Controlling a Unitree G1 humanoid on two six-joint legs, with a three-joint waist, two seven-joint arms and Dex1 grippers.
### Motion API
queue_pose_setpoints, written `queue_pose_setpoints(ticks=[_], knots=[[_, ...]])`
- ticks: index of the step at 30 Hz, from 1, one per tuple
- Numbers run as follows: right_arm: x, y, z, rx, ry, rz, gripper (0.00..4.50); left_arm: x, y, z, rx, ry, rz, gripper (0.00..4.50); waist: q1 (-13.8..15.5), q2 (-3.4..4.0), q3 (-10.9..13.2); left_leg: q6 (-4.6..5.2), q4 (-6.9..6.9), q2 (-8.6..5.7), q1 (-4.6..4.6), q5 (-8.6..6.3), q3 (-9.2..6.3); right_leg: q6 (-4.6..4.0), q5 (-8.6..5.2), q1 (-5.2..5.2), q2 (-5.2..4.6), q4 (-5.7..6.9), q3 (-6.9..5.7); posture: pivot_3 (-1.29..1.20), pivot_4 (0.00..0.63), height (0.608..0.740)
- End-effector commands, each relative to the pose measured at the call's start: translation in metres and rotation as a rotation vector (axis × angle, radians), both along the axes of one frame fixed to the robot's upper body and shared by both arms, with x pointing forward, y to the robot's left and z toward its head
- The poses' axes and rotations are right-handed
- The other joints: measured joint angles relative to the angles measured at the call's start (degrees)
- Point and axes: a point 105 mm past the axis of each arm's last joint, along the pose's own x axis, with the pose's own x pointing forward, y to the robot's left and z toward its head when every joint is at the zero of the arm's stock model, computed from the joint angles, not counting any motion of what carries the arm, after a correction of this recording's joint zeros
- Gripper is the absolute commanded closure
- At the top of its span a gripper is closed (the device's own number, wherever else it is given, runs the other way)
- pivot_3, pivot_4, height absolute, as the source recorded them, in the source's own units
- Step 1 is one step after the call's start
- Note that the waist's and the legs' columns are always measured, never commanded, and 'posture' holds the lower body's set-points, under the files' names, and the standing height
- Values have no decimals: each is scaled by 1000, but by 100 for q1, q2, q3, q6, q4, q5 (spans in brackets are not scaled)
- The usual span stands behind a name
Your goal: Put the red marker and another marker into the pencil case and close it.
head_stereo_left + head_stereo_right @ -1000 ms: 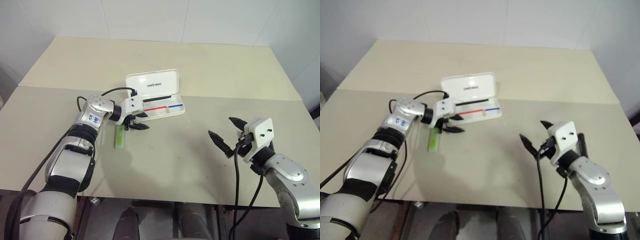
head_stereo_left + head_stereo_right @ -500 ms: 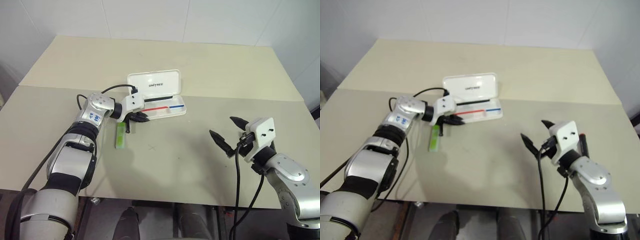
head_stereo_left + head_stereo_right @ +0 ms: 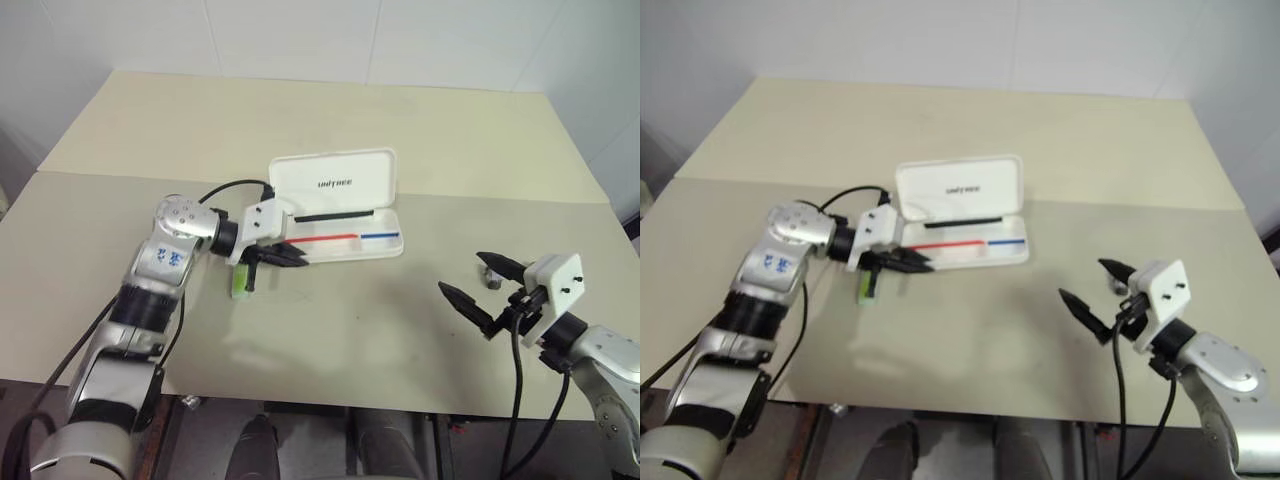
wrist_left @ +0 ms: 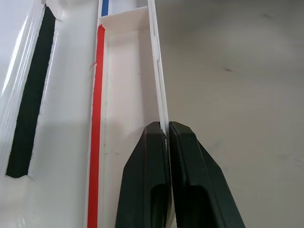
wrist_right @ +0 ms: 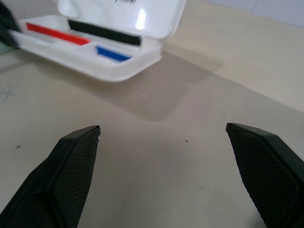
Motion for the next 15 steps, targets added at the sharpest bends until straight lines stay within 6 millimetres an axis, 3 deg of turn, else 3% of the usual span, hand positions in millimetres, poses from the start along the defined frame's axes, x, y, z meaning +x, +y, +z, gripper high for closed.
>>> queue_pose_setpoints(ticks=[1, 6, 15], knots=[[-9, -17, 12, -36, -24, -5, 0, -17, -6, 9, -1, -48, -18, 4488, 10, 0, 0, -1, 3, 0, 0, 0, 0, -31, -17, 2, 0, -2, 1, 0, 150, 740], [-15, -33, 11, -83, 16, 0, 0, -43, -22, -1, 0, -17, -34, 4488, 5, -1, 0, -1, 28, 0, -1, 1, 2, -56, -30, 15, 0, -17, 6, 0, 150, 740], [0, -34, 9, -102, 17, -23, 0, -52, -37, -29, 33, 9, -27, 4488, -100, -2, 1, 0, 72, 0, -3, 0, 7, -67, -16, 25, 0, -26, 10, 0, 150, 740]])
